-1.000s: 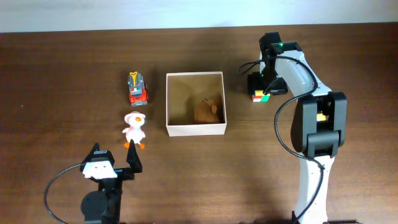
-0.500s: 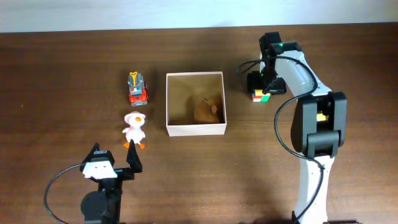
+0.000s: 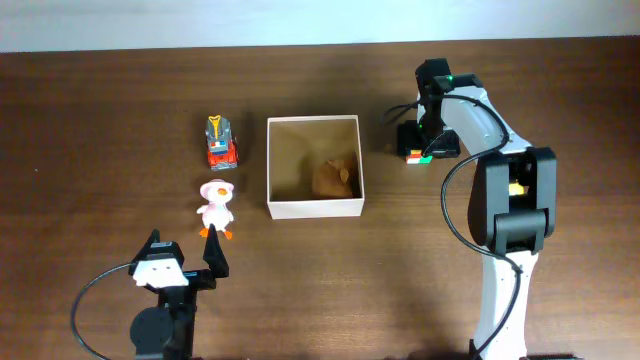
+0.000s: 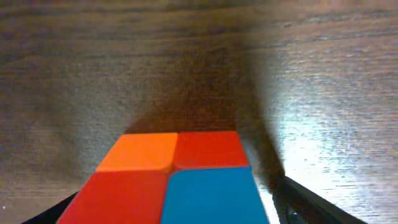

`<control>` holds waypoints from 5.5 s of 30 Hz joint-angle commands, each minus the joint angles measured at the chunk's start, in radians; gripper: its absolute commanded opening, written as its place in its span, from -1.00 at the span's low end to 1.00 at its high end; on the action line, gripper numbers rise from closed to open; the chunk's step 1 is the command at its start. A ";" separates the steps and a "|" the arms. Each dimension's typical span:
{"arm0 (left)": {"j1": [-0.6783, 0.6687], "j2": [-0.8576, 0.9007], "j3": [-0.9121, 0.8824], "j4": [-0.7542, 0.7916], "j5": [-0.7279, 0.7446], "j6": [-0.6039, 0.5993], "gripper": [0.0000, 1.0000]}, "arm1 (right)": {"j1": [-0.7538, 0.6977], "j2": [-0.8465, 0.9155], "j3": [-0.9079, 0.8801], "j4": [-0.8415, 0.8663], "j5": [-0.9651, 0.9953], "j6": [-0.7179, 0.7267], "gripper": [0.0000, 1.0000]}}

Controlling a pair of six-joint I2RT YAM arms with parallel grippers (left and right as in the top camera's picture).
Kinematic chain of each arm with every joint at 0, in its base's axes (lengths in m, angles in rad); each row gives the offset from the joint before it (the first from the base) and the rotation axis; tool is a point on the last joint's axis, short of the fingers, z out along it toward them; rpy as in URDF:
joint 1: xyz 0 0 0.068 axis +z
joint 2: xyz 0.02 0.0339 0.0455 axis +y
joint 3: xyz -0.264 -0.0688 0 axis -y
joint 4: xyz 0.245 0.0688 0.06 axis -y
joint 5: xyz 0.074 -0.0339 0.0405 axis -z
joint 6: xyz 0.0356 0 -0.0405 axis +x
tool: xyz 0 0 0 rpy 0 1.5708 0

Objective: Pack container
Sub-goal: 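Lower the right gripper and grasp the 2x2 colored cube, then lift the cube and carry it over the box with the right gripper, then lower the cube into the box beside the capybara and release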

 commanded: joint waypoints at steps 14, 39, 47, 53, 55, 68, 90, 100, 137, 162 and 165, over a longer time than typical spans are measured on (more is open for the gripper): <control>0.006 -0.004 -0.006 0.000 0.011 0.016 0.99 | 0.009 0.024 -0.033 0.018 -0.018 0.000 0.54; 0.006 -0.004 -0.006 0.000 0.011 0.016 0.99 | 0.031 0.024 -0.033 0.018 -0.018 -0.026 0.15; 0.006 -0.004 -0.006 0.000 0.011 0.016 0.99 | 0.030 0.024 -0.033 0.018 -0.014 -0.026 0.14; 0.006 -0.004 -0.006 0.000 0.011 0.016 0.99 | 0.030 0.024 -0.027 0.015 -0.014 -0.026 0.14; 0.006 -0.004 -0.006 0.000 0.011 0.016 0.99 | 0.030 0.024 -0.012 0.006 -0.014 -0.026 0.14; 0.006 -0.004 -0.006 0.000 0.011 0.016 0.99 | 0.031 0.024 0.226 -0.103 0.012 -0.034 0.14; 0.006 -0.004 -0.006 0.000 0.011 0.016 0.99 | 0.224 0.024 0.681 -0.275 0.011 -0.033 0.14; 0.006 -0.004 -0.006 0.000 0.011 0.016 0.99 | 0.319 0.024 0.685 -0.322 0.004 -0.021 0.14; 0.006 -0.004 -0.006 0.000 0.011 0.016 0.99 | 0.372 0.024 0.409 -0.209 -0.075 0.058 0.15; 0.006 -0.004 -0.006 0.000 0.011 0.016 0.99 | 0.370 0.024 0.408 -0.241 -0.067 0.057 0.15; 0.006 -0.004 -0.006 0.000 0.011 0.016 0.98 | 0.370 0.024 0.408 -0.241 -0.065 0.057 0.20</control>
